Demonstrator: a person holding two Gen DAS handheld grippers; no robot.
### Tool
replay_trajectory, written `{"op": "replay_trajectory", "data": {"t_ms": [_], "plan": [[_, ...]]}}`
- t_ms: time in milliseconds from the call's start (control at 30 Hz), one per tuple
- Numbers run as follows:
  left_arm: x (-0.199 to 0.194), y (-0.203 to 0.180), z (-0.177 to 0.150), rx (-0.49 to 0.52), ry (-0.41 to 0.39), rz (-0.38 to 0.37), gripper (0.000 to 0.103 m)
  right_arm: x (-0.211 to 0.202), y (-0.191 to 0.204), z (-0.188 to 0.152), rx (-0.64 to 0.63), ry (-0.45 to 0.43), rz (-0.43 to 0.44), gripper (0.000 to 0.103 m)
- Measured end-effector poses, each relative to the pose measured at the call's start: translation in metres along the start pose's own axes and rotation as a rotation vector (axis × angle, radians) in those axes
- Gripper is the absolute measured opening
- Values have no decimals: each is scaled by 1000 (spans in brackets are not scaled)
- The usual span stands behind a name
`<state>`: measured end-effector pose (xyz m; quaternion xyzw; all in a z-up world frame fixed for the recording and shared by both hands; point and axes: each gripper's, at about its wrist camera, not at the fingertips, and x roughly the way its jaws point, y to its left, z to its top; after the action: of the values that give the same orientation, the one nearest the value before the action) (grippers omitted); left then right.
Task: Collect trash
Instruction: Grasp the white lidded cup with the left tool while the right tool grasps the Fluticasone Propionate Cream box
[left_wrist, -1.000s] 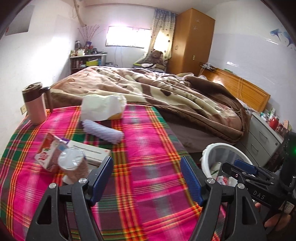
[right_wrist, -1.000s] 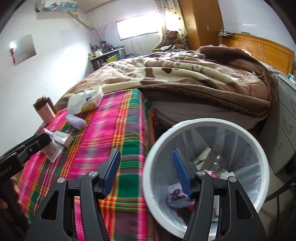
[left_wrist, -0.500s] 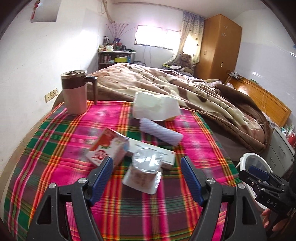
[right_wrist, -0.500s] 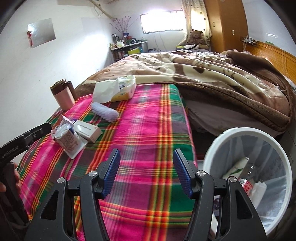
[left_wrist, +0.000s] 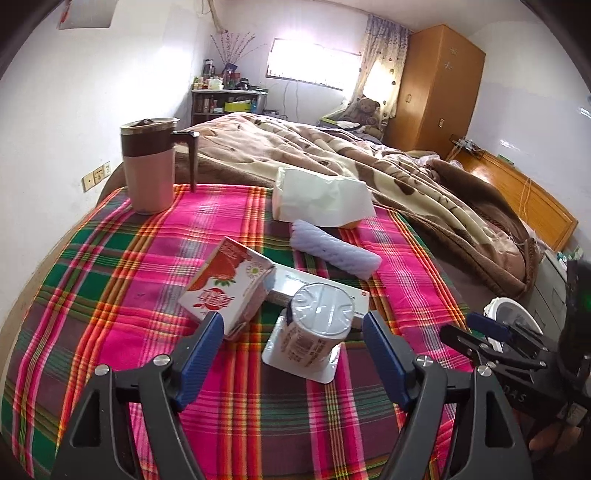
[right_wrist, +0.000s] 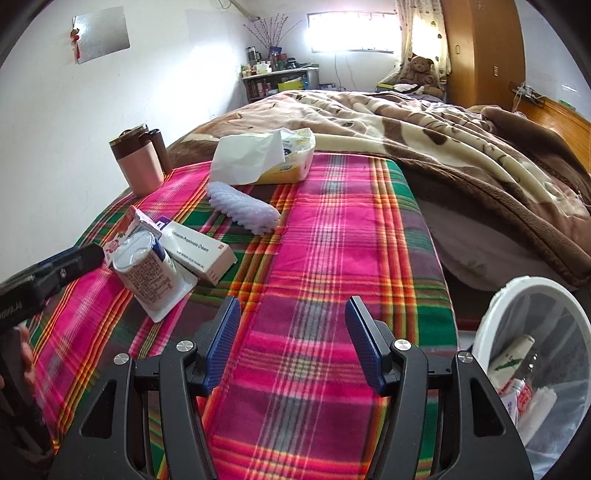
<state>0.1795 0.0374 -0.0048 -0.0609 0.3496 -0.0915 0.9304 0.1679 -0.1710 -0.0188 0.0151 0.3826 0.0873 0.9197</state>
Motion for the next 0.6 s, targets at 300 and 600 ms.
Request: {"op": "replay_trajectory", "data": {"t_ms": [300, 600], "plan": [[34, -12, 2, 39, 68, 11, 79, 20, 9, 15, -48, 10, 27, 61], [50, 4, 5, -14, 92, 0, 62, 39, 15, 22, -66, 31, 60, 61]]}}
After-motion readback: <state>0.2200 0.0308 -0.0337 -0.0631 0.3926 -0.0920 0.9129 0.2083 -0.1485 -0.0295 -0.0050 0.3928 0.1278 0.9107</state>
